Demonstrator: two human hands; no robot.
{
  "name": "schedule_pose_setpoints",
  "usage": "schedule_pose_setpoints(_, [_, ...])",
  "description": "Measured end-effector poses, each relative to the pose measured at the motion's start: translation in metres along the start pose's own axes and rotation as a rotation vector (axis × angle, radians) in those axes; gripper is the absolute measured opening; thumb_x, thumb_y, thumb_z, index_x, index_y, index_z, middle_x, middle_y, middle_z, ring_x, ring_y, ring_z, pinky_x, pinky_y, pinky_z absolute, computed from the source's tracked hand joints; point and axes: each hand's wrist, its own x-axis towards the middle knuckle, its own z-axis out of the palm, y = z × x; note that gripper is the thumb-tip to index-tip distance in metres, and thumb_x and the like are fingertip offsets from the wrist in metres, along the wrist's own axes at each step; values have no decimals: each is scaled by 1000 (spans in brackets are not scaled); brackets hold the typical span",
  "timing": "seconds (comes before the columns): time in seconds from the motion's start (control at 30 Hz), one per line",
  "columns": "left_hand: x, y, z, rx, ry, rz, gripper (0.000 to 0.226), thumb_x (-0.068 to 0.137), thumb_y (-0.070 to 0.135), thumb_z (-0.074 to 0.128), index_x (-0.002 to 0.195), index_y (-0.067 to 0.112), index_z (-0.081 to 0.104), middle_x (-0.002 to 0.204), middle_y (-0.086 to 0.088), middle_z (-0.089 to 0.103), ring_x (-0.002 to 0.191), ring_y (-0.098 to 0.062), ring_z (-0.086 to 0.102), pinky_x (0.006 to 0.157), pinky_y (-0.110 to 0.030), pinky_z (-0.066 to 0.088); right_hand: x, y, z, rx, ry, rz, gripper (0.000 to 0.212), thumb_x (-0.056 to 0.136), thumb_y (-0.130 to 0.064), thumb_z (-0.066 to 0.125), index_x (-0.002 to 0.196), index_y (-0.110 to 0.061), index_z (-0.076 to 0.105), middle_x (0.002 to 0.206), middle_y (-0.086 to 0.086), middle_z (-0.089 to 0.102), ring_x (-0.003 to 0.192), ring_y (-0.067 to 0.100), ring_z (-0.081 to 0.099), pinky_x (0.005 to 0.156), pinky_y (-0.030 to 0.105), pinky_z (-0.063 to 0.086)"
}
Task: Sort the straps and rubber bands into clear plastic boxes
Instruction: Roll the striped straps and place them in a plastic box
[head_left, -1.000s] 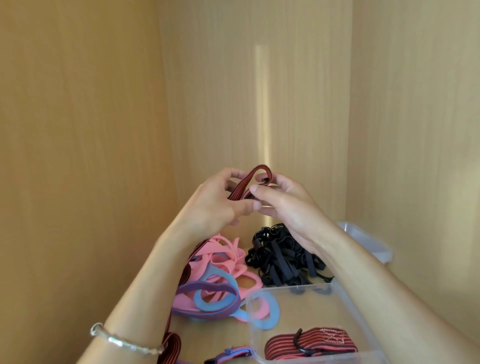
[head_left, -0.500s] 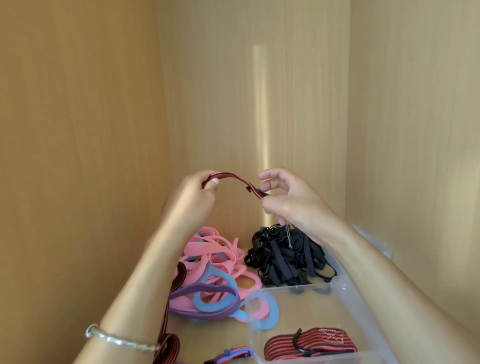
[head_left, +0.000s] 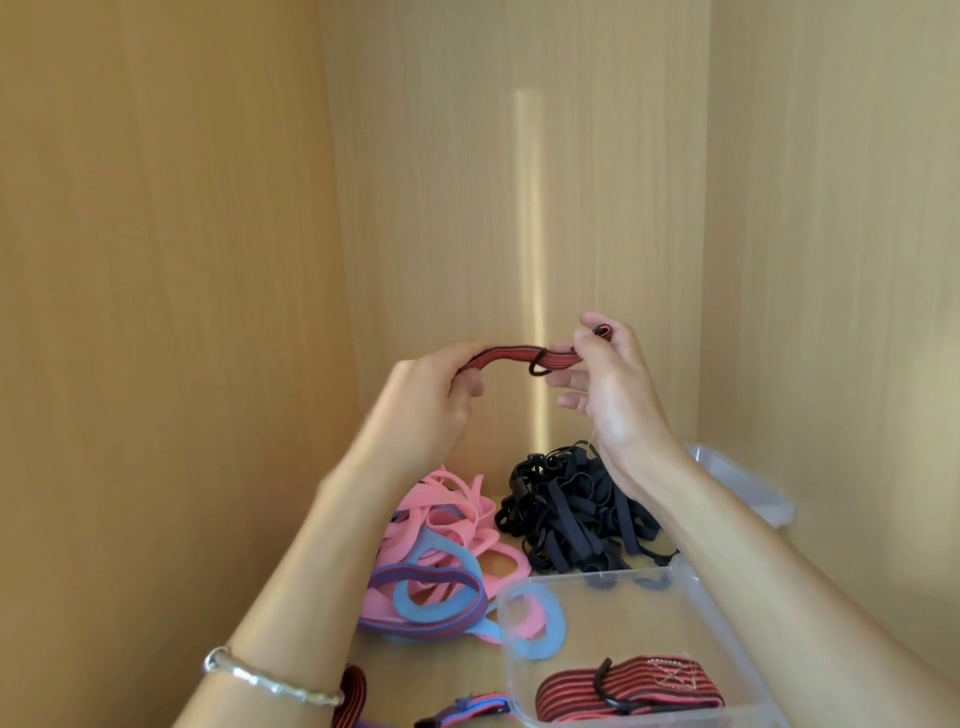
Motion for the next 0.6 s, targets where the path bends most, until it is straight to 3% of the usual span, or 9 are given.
schedule_pose_setpoints(0.07, [-2,3,0,-6,-23,36,37,95,5,47,123,24,63,81,8,63,65,-1,59,58,-5,39,-2,0,3,6,-66,55,29,103,-19,39,131,-23,40,104,2,59,80,16,62,73,29,52])
schedule_pose_setpoints(0.2, [-5,7,3,-29,-119,88,23,94,20,59,115,23,68,76,24,62,61,17,51,62,-2,35,-6,4,5,6,-120,97,35,101,-17,49,132,-18,35,111,7,58,69,18,68,65,30,56])
schedule_pose_setpoints(0.37, [-4,5,3,-10,-69,113,19,95,20,58,106,18,73,71,25,58,67,8,53,63,-3,35,-6,8,3,83,-101,108,32,93,-22,62,121,-12,49,100,2,64,82,18,72,84,37,58])
schedule_pose_setpoints(0.47, [-5,4,4,-17,-74,103,18,94,21,58,104,20,74,65,25,57,63,11,52,61,-4,34,-6,6,2,136,-89,94,16,92,-22,63,108,-18,60,98,4,63,86,19,71,82,32,58])
schedule_pose_setpoints(0.6, [-4,3,6,23,-87,78,19,95,22,58,104,21,74,73,-1,64,66,-10,51,62,-19,38,-5,4,2,95,-35,51,16,90,-25,65,104,-18,62,87,-1,71,81,15,73,91,44,56])
